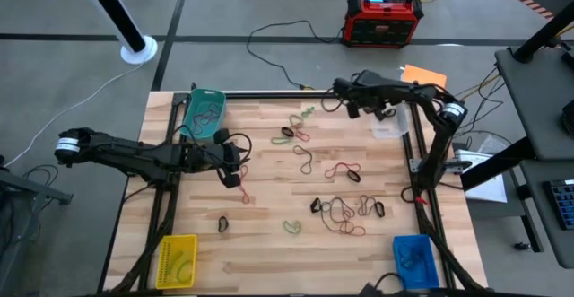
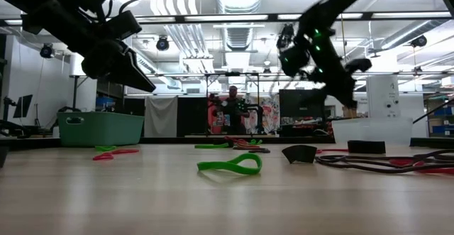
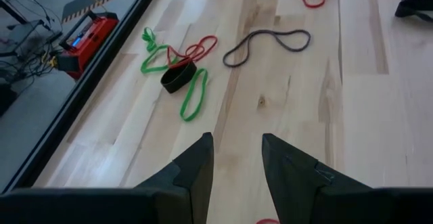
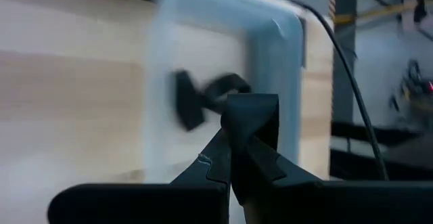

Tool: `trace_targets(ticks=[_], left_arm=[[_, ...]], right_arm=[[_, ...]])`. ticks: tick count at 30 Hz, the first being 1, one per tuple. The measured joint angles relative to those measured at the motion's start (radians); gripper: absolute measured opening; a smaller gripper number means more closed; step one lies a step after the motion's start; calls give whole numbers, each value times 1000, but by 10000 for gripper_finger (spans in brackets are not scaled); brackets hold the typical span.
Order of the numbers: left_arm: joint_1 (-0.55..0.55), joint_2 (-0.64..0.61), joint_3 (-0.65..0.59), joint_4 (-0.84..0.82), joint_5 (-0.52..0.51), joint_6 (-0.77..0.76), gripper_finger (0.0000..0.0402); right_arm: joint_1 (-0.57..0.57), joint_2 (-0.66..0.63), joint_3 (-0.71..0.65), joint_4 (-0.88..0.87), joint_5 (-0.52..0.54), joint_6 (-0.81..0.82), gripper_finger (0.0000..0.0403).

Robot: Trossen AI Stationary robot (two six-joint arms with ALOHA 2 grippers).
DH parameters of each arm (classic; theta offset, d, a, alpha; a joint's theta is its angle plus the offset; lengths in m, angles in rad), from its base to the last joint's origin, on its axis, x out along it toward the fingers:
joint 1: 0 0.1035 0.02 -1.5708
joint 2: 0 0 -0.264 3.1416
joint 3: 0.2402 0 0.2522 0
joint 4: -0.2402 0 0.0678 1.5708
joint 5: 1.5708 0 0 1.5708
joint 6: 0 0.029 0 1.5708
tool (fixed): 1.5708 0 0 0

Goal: Sort rubber bands into baskets
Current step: Put the black rubber band into the transparent bin, then put the green rubber band into the yellow bin

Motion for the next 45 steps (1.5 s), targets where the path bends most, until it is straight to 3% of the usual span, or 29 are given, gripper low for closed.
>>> trace_targets(ticks=[11, 23, 31, 37, 45], left_arm=[[0, 0, 0, 0, 0, -2, 111], [0, 0, 0, -1, 0, -4, 111], [0, 0, 0, -1, 0, -19, 111], [-1, 0, 0, -2, 10, -120, 111], [-2, 0, 0, 3, 192, -285, 111]], right_arm=[[-52, 0, -74, 43, -4, -12, 21], [-52, 0, -73, 79, -2, -30, 113], [-42, -1, -70, 84, -4, -39, 153], [68, -42, -59, 95, -5, -53, 166], [314, -145, -75, 334, -7, -268, 167]])
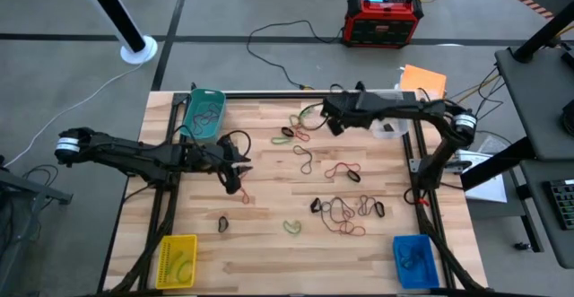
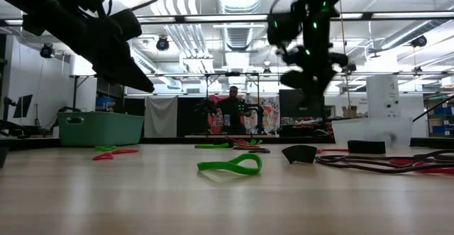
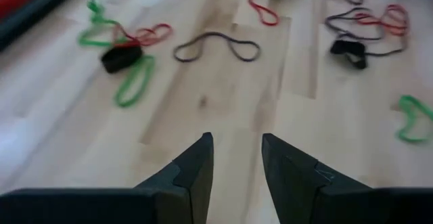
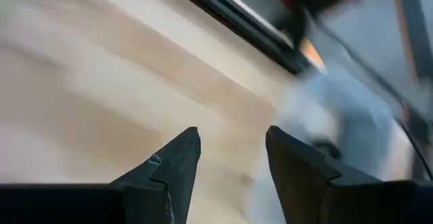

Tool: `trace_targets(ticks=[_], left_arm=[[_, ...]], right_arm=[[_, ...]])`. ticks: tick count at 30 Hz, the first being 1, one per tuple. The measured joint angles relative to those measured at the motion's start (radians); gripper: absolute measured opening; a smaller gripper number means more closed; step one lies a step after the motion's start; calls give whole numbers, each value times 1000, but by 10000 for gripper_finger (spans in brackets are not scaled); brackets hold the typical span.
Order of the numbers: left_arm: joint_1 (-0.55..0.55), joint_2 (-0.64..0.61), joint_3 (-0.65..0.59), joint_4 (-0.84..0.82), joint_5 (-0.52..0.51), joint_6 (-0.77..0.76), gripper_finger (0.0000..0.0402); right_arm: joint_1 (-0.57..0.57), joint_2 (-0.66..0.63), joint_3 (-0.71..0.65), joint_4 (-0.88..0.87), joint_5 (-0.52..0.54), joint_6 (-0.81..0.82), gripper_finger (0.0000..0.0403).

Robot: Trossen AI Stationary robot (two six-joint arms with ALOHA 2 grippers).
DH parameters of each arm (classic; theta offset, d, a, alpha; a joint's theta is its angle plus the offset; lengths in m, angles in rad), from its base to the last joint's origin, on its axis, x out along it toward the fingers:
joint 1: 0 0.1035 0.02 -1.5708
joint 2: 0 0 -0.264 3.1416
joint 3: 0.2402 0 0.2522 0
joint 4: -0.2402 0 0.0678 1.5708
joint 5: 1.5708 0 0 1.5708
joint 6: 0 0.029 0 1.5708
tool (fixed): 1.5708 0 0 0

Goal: Sort rubber bands into baskets
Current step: Put the green rubber band into the yellow bin

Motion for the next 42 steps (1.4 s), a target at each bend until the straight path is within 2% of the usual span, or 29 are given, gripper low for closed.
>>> trace_targets(ticks=[7, 11, 14, 20, 26, 31, 38, 42], left_arm=[[-16, 1, 0, -12, 99, -162, 111], [-37, 3, 0, -48, 179, -362, 111], [-71, 10, 1, -89, 200, -518, 111], [-145, 23, 1, -111, 201, -750, 107], [-152, 48, 7, -147, 66, -942, 87], [-154, 124, 108, -209, 59, -971, 77], [-185, 307, 304, -472, 67, -877, 77], [-213, 400, 403, -589, 183, -835, 77]], right_arm=[[177, -46, -15, 164, -4, -209, 167], [240, -60, -20, 168, -5, -256, 167], [293, -73, -32, 166, -5, -333, 167], [372, -100, -66, 171, -7, -391, 166], [384, -131, -137, 267, -7, -418, 166], [381, -161, -228, 420, -7, -486, 164], [380, -178, -305, 542, -7, -505, 161], [380, -182, -319, 542, -7, -504, 156]])
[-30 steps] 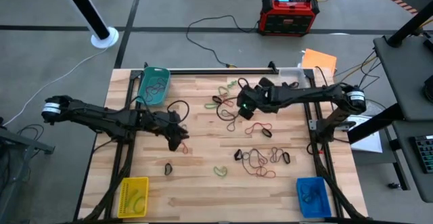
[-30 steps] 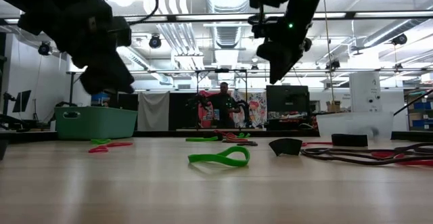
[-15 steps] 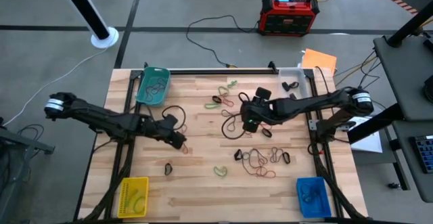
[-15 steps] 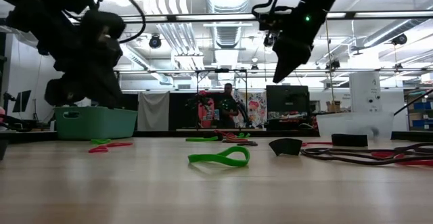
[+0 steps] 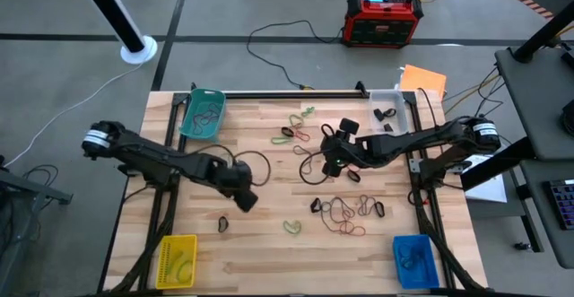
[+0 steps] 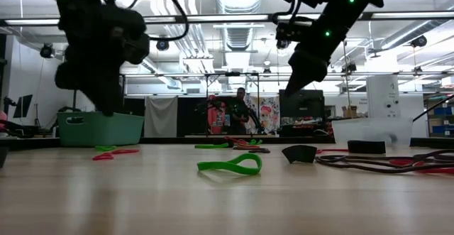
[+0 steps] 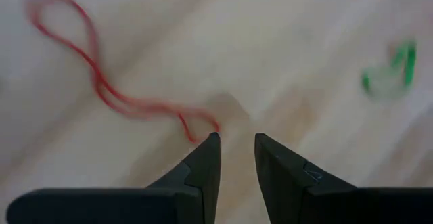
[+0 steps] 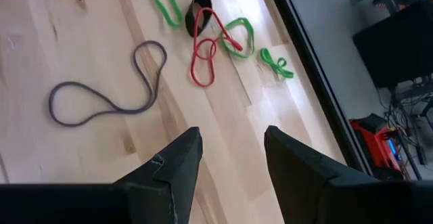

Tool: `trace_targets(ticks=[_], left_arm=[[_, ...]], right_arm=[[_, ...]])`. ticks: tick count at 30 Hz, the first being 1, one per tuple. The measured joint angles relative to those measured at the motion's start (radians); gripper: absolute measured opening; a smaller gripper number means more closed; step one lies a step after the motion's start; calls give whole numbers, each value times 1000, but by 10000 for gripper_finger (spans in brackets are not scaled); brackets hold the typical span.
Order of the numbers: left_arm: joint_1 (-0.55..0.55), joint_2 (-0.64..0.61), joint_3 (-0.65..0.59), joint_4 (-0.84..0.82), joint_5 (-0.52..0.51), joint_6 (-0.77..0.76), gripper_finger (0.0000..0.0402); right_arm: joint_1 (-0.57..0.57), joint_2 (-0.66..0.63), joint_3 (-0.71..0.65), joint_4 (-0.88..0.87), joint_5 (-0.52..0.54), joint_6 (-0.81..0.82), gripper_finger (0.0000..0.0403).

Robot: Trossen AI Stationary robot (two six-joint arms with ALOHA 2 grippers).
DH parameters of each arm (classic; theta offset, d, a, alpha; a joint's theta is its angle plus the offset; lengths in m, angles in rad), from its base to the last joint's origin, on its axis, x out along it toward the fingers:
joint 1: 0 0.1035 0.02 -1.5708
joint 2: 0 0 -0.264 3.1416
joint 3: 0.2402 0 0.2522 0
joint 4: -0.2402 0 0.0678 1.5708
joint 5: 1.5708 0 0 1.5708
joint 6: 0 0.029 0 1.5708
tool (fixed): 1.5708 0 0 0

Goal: Sort rubber bands into baskets
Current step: Put the green rubber band into the yellow bin

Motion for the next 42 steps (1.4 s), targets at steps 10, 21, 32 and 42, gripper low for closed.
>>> trace_targets(ticks=[10, 21, 32, 42], left_arm=[[-35, 120, 178, -273, 20, 22, 77], [-28, 117, 164, -347, -96, 582, 77], [154, 91, 105, -359, -262, 955, 77], [254, 33, -84, -184, -190, 1052, 77]], right_arm=[[0, 1, -18, 41, 1, -2, 148], [-12, 1, -56, 105, 1, -151, 150], [-62, -6, -56, 252, -106, -276, 150], [-113, -5, -80, 253, -168, -252, 150]])
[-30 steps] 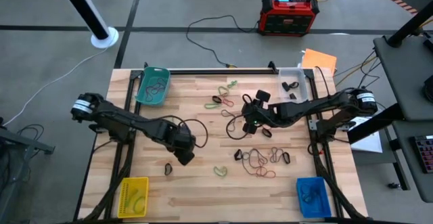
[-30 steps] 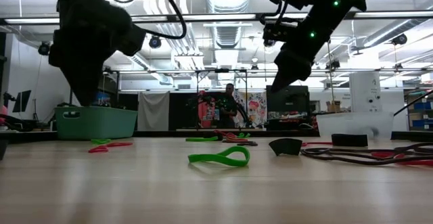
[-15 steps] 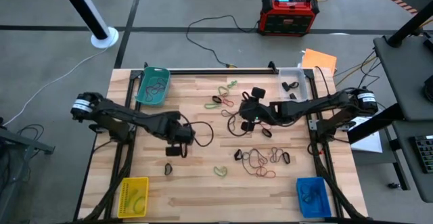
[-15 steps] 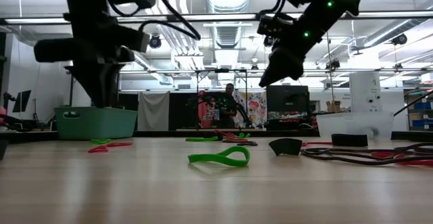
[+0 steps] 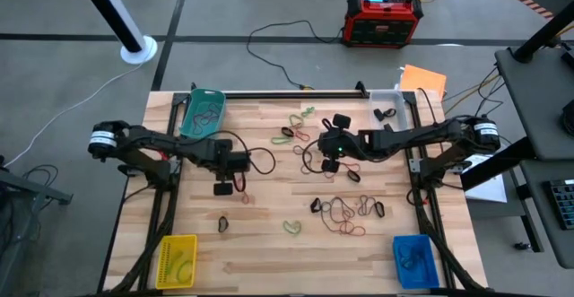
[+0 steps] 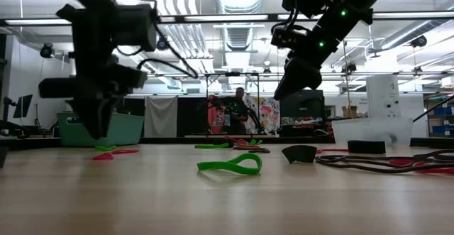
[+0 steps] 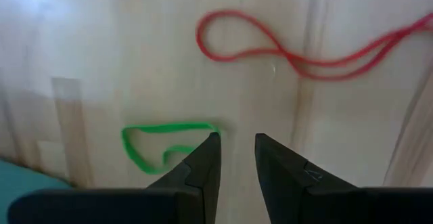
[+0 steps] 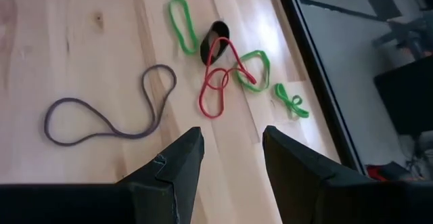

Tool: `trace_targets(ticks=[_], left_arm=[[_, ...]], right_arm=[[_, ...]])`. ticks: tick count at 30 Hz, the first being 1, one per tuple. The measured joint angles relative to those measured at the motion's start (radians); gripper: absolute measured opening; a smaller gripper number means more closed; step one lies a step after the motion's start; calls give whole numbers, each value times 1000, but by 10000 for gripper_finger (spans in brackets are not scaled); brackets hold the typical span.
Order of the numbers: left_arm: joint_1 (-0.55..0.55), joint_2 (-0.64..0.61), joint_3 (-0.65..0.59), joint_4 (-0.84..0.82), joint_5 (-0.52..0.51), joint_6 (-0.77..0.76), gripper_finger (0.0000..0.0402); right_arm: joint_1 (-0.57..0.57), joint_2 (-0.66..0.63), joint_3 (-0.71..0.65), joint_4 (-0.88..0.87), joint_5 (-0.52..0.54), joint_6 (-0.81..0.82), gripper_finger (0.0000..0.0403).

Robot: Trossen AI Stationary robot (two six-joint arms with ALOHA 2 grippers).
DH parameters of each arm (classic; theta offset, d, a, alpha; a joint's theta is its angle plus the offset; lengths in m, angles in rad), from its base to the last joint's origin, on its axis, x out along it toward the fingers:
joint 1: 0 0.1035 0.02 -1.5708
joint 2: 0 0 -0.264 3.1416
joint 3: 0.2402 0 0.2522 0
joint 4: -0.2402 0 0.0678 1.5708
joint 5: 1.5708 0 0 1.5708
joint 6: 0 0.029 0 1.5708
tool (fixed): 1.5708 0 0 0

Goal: Sort rubber bands into baskets
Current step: Put the green rubber band into the yellow bin

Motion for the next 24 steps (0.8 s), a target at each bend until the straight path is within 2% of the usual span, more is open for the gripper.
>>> trace_targets(ticks=[14, 24], left_arm=[[63, 4, -13, 23, -39, -3, 80], [68, 46, -25, 50, -37, -6, 128]], right_arm=[[-15, 5, -2, 24, -42, 19, 150], [-16, 5, -2, 26, -82, 19, 150]])
